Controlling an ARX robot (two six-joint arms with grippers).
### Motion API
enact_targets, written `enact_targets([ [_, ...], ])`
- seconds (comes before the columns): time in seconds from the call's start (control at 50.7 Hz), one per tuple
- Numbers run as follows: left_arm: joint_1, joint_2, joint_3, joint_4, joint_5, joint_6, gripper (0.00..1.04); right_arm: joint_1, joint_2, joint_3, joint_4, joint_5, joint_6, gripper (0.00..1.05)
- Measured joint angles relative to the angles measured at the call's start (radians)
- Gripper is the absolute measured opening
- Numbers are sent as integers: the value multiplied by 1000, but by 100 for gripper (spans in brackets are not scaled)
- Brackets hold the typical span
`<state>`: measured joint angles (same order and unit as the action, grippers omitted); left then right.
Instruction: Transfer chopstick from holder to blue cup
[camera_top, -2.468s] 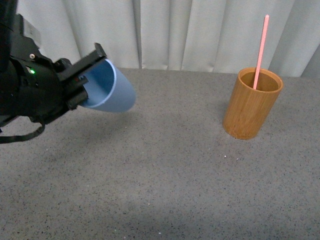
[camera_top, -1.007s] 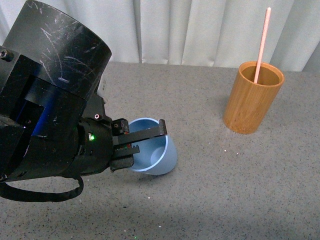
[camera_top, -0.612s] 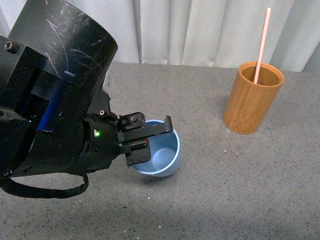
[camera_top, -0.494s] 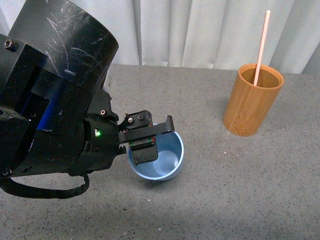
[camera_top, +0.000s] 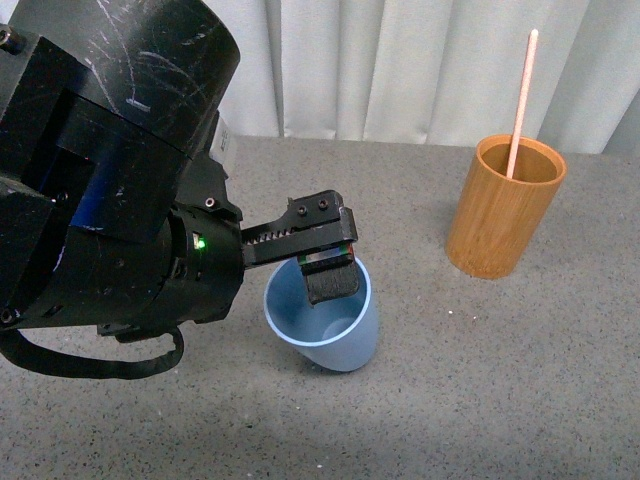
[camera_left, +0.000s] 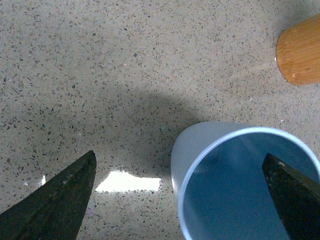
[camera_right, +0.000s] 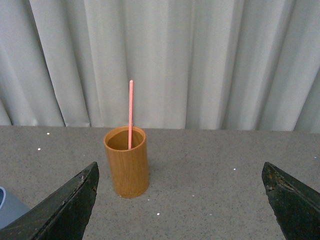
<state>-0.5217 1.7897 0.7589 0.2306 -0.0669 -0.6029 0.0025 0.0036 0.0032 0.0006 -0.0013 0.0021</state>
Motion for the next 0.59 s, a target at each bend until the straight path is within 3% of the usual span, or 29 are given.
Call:
enact_targets([
  [0.592, 18, -14, 0, -1, -4, -5, 98, 0, 0, 0, 0, 0, 0, 95],
])
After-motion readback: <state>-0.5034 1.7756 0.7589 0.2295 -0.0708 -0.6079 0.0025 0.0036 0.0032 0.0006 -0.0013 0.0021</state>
